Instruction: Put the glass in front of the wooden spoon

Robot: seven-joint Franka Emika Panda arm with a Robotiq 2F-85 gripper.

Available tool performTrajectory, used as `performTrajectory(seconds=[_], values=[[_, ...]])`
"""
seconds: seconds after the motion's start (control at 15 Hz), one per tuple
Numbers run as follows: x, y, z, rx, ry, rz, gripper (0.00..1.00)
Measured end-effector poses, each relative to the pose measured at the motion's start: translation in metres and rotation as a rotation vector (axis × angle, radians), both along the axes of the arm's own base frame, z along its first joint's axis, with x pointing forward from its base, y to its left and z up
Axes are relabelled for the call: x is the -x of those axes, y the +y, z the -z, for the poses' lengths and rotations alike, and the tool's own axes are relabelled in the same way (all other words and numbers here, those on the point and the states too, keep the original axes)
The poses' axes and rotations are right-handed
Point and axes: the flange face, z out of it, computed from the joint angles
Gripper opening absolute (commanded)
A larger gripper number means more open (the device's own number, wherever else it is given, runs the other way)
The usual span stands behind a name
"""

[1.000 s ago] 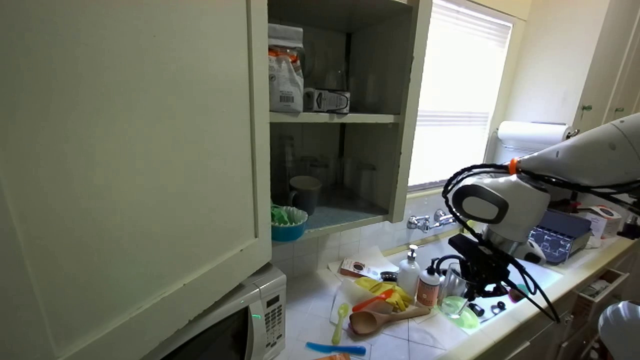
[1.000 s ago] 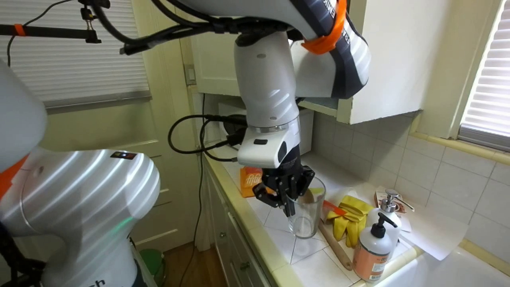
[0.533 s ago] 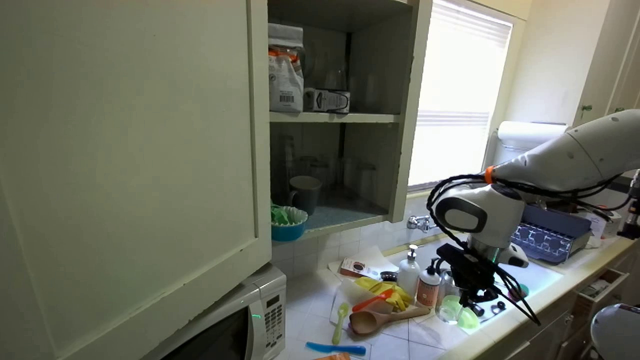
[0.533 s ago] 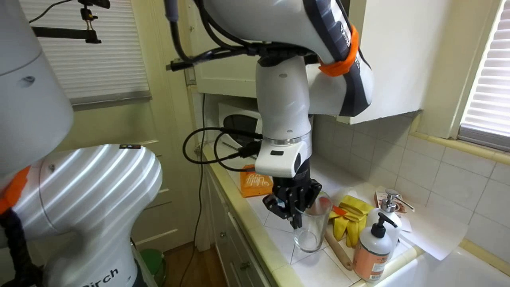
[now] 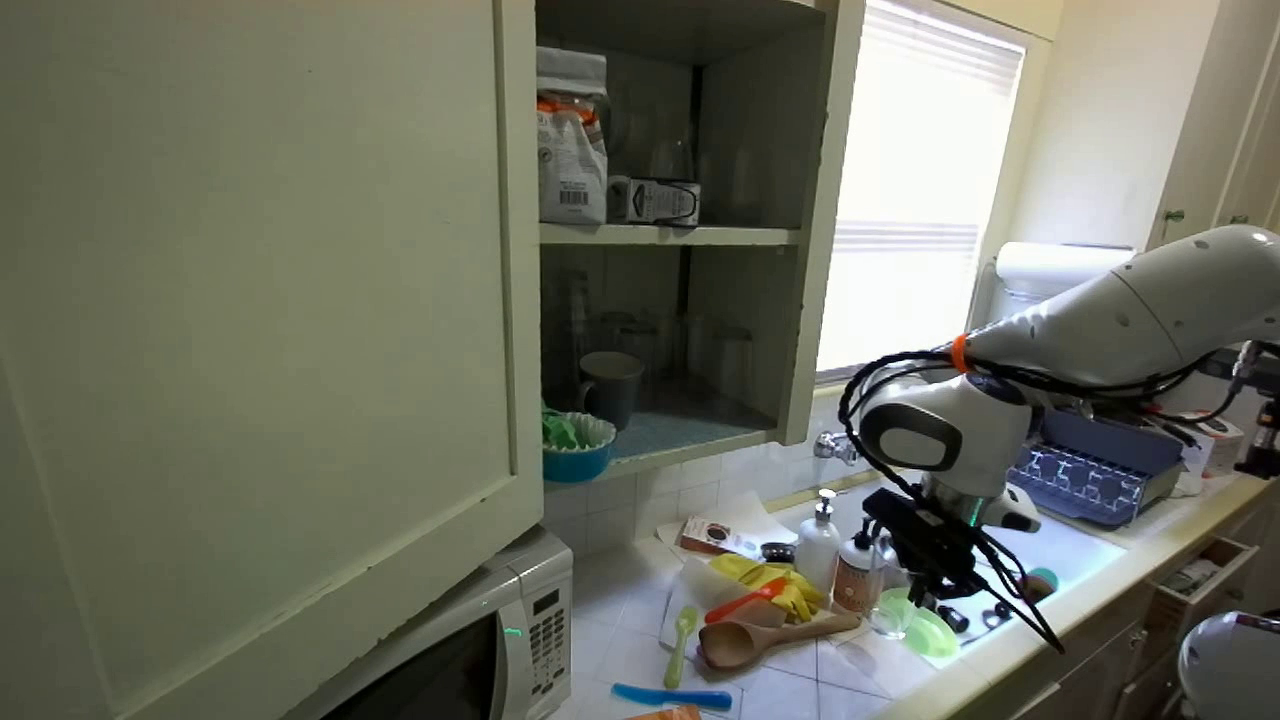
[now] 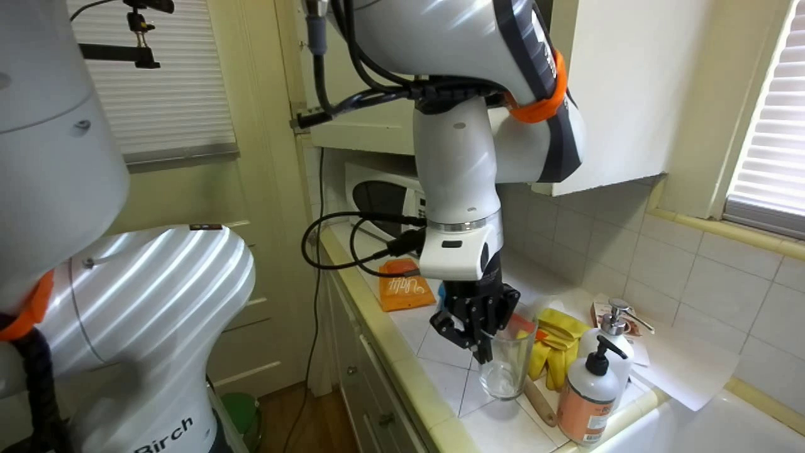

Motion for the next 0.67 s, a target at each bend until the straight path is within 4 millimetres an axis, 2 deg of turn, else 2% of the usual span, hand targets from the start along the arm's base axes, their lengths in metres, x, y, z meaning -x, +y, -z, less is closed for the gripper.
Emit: performTrajectory(seconds=[0.27, 0.67], values=[[-0.004, 0.000, 0.007, 0.010, 0.003, -0.002, 0.02], [-0.020, 0.011, 0.030, 0.010, 0.068, -0.043, 0.02]])
